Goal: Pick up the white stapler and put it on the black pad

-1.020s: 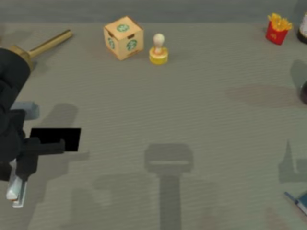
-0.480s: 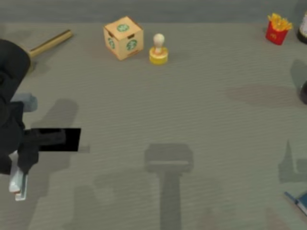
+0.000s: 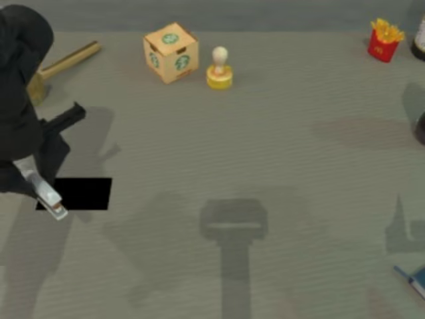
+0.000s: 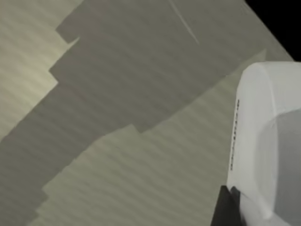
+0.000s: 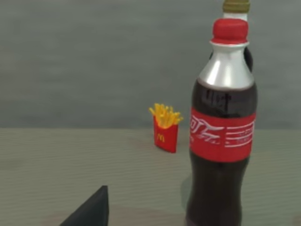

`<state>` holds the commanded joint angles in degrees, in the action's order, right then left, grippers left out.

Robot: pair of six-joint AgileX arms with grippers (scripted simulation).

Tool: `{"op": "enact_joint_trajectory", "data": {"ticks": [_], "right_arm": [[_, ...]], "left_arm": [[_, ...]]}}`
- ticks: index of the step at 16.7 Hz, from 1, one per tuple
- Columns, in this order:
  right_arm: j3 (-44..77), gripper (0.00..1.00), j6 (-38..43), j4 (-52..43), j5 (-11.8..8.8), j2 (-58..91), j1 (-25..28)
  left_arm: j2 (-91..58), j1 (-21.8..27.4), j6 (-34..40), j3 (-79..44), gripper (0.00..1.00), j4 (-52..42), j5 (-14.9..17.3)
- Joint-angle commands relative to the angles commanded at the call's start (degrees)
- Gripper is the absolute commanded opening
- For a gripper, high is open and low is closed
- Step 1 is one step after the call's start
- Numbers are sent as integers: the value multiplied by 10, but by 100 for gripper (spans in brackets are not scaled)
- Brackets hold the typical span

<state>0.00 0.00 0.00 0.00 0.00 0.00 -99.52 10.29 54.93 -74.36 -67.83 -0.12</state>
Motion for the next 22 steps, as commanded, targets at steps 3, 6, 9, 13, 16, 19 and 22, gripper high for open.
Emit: {"op": "enact_joint_trajectory", "data": {"ticks": [3, 6, 9, 13, 16, 19, 22], "right_arm": [[0, 100, 0, 0, 0, 0, 0], [0, 100, 0, 0, 0, 0, 0], [0, 100, 0, 0, 0, 0, 0], [0, 100, 0, 0, 0, 0, 0], [0, 100, 0, 0, 0, 0, 0], [0, 100, 0, 0, 0, 0, 0], [0, 100, 0, 0, 0, 0, 0]], "left_arm": [[-58, -9, 167, -74, 0, -19, 1], [-104, -18, 305, -137, 0, -30, 2], [-131, -24, 391, -181, 0, -34, 4], [-141, -27, 423, -198, 0, -34, 4], [-138, -24, 422, -196, 0, -33, 4], [-144, -25, 422, -178, 0, -11, 4], [-164, -27, 424, -129, 0, 61, 3]]}}
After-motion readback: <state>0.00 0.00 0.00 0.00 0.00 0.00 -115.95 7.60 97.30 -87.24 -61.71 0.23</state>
